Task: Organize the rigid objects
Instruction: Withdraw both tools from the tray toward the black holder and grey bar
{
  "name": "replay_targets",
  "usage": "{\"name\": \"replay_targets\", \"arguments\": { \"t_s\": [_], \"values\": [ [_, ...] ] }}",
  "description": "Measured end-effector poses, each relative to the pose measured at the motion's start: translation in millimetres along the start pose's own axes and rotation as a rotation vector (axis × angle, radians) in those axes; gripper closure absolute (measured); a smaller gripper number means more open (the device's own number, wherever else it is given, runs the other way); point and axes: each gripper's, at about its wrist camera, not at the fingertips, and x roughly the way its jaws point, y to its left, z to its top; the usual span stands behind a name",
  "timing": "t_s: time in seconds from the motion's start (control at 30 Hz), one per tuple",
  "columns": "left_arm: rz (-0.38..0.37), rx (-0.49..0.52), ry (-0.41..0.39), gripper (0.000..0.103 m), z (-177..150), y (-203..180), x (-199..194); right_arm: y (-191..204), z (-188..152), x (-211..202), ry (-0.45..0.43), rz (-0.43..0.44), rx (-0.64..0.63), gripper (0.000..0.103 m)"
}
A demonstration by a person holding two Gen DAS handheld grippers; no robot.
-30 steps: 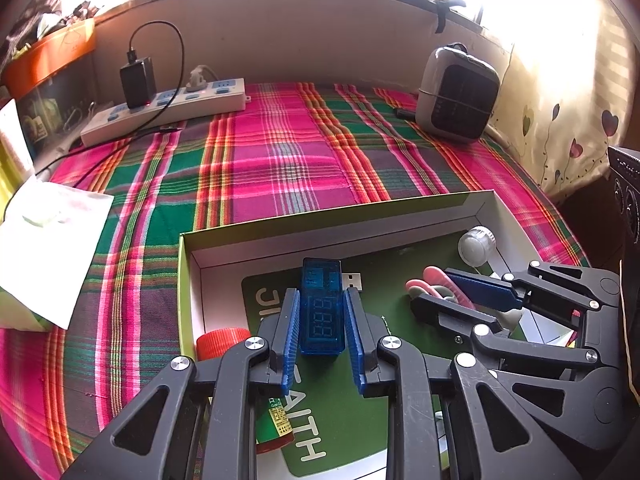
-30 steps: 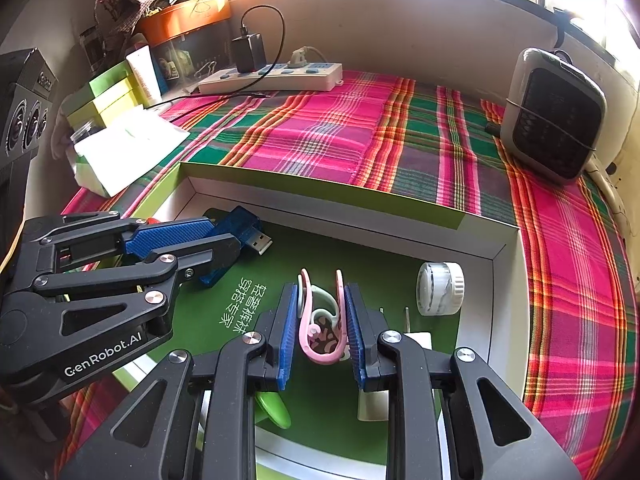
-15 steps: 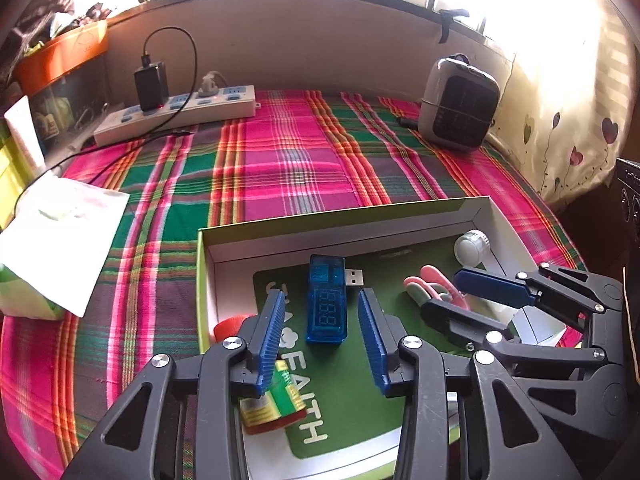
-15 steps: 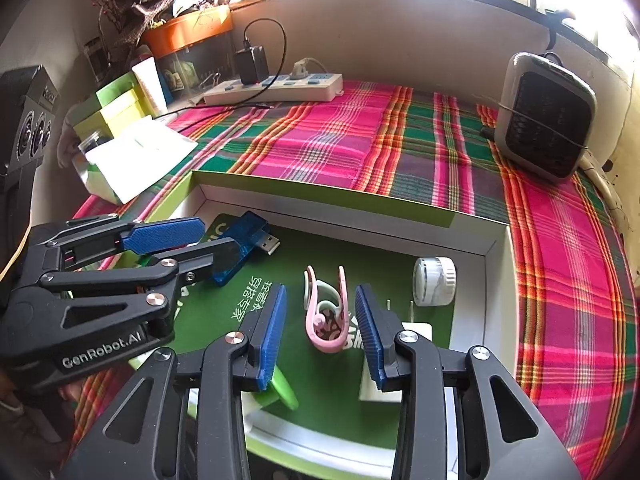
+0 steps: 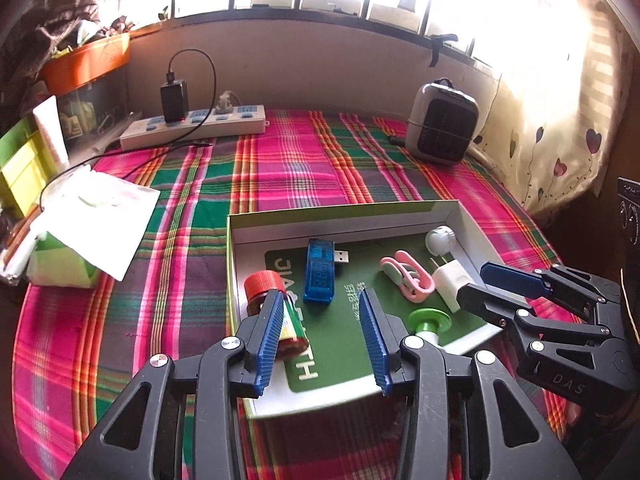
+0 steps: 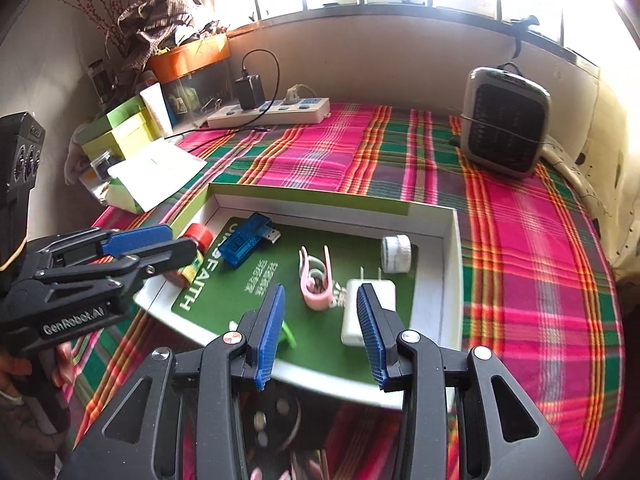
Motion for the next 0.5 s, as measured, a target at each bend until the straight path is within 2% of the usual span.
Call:
{"name": "replay_targets", "arguments": {
  "t_s": [0.3,0.5],
  "values": [
    [-0.027,-0.004,-0.039,0.063,-25,-9,-35,-7,-28,-37,-0.036,-0.011,0.027,0.064],
    [-0.053,0.021,-0.018,0.062,-49,-21,-42,-8,-52,-55,-0.041,-0.030,0.019,0.060]
  ]
}}
